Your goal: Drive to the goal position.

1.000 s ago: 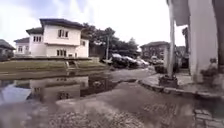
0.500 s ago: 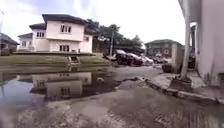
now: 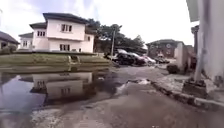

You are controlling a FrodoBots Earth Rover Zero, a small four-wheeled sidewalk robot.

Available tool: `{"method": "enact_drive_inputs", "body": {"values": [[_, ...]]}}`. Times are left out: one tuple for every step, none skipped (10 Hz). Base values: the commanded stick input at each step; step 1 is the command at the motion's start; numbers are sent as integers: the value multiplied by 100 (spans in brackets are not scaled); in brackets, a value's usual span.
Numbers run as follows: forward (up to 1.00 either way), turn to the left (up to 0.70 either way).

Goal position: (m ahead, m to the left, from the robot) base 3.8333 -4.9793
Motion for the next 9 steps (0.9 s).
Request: {"method": "enact_drive_inputs", "body": {"values": [[69,-35],[69,-35],[69,-35],[69,-35],[69,-35],[69,-35],[69,-35],[69,-35],[69,-35]]}}
